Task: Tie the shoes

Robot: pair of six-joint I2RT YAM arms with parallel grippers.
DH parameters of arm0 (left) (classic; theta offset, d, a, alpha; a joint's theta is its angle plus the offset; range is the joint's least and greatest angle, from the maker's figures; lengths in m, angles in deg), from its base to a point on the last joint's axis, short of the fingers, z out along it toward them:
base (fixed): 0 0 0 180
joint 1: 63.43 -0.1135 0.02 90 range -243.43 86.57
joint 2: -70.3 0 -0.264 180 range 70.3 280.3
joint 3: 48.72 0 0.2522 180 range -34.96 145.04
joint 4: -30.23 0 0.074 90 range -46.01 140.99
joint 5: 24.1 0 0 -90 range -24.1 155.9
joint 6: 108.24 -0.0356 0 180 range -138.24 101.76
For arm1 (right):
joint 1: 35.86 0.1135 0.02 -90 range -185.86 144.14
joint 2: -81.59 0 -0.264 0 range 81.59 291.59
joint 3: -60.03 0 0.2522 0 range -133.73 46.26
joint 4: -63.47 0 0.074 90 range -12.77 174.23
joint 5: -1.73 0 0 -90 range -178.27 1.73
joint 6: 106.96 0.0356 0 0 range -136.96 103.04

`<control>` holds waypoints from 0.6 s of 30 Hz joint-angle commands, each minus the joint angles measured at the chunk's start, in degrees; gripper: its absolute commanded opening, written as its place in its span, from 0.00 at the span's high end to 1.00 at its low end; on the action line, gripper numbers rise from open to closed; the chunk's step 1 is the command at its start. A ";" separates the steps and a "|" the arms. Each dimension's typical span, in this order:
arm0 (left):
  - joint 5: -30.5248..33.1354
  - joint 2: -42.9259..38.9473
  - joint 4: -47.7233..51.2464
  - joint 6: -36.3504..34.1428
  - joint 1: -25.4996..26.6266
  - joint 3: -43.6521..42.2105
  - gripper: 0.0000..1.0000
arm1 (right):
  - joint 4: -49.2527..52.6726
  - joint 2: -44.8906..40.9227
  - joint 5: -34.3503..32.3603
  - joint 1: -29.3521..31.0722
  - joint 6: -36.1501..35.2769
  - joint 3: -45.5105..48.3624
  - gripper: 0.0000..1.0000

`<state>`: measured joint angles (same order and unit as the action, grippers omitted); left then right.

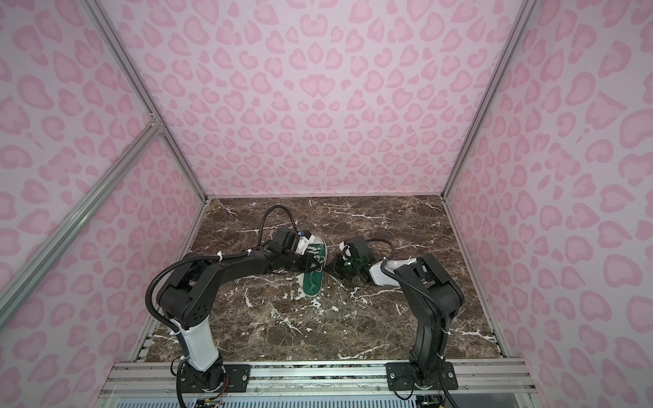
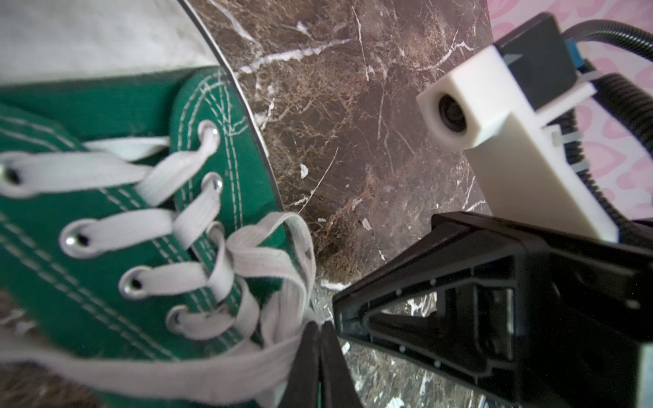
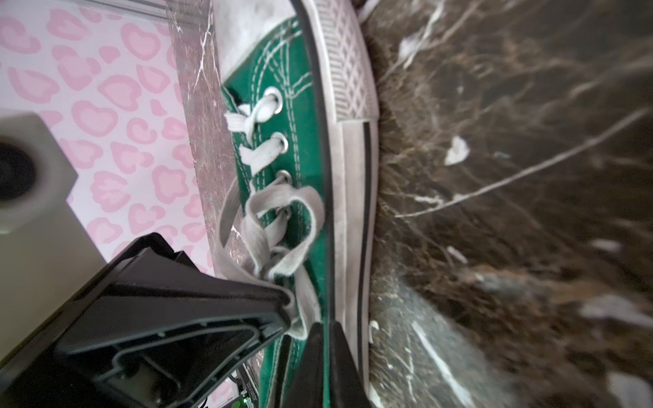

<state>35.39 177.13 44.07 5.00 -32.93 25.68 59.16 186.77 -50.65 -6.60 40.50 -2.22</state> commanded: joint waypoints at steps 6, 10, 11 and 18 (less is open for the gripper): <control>3.28 -0.81 1.62 -1.18 -0.18 0.41 0.93 | -2.71 1.21 0.34 0.12 1.35 -0.27 0.82; 3.03 -0.74 1.62 -1.11 -0.17 0.55 0.93 | -2.06 0.99 0.52 0.14 0.99 -0.63 0.78; 3.03 -0.80 1.52 -1.01 -0.18 0.62 0.93 | -2.06 1.01 0.52 0.20 0.99 -0.64 0.78; 2.88 -1.01 1.40 -0.76 -0.44 0.61 0.93 | -2.00 1.51 0.97 0.26 0.86 -1.48 0.78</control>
<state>36.84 176.62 44.76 4.59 -33.10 25.79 57.83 187.80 -50.47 -6.41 41.52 -3.45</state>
